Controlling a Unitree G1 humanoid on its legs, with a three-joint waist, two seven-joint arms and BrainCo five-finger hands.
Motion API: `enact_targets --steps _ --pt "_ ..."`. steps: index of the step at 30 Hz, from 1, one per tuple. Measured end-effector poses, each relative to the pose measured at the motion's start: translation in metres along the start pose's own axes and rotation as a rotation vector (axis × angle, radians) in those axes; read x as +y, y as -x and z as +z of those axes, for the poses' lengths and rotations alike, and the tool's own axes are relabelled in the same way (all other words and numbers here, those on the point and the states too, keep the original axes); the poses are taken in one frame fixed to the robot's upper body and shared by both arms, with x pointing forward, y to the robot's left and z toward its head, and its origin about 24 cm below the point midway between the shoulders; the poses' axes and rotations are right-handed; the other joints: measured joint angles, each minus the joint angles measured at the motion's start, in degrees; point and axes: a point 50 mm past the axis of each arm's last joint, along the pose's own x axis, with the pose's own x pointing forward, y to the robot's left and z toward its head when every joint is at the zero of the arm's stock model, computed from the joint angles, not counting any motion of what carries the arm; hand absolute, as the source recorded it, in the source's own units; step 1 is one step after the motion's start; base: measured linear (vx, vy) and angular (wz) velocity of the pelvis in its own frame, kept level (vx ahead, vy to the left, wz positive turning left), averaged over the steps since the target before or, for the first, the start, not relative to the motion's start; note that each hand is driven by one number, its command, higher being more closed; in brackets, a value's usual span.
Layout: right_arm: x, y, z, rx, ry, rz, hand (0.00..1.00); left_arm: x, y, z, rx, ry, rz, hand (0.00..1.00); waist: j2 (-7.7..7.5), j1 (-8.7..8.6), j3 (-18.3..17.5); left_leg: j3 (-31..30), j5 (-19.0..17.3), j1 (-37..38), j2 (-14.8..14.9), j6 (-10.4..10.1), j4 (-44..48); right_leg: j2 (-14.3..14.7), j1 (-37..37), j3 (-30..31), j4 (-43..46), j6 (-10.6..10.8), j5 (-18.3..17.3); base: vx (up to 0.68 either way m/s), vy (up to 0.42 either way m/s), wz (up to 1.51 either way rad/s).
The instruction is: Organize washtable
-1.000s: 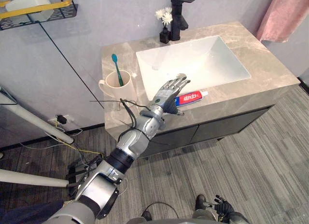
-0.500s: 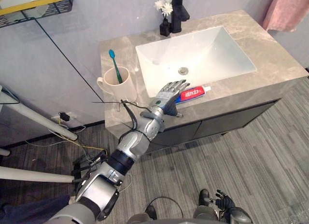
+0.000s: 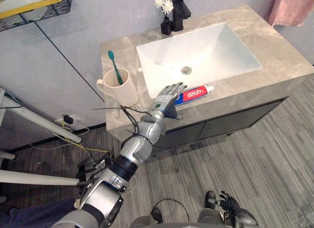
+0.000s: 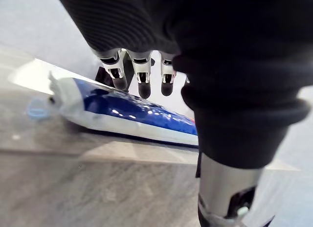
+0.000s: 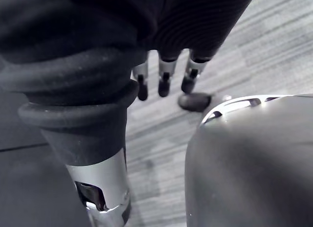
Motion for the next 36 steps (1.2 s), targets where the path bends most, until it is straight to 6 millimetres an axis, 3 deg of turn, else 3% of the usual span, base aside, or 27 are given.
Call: enact_targets --steps 14,28,29,36 --pt "0.002 0.0 0.001 -0.001 0.032 0.013 0.0 -0.011 0.013 -0.01 0.053 -0.022 -0.02 0.0 0.14 0.13 -0.09 -0.13 -0.15 -0.19 1.03 -0.26 0.44 1.12 0.01 0.12 0.01 -0.97 -0.63 -0.05 -0.039 0.0" --pt "0.002 0.0 0.0 -0.007 0.029 0.009 0.0 -0.01 0.012 -0.009 0.053 -0.022 -0.004 0.0 0.28 0.14 -0.16 -0.05 -0.22 -0.18 1.23 -0.37 0.36 1.34 -0.09 0.18 0.01 -1.07 -0.7 0.0 -0.002 0.0" --pt "0.001 0.001 0.0 -0.01 0.029 0.009 0.0 -0.01 0.013 -0.009 0.054 -0.022 -0.004 1.0 0.28 0.15 -0.17 -0.05 -0.22 -0.19 1.24 -0.37 0.37 1.34 -0.09 0.18 0.01 -1.07 -0.69 0.0 0.0 0.0" --pt "0.001 0.001 0.0 -0.018 0.012 0.007 0.0 0.003 0.009 -0.013 0.067 -0.022 0.075 1.0 0.48 0.08 -0.31 0.08 -0.31 -0.18 1.33 -0.51 0.39 1.38 -0.2 0.31 0.01 -1.04 -0.67 -0.01 -0.007 -0.01"
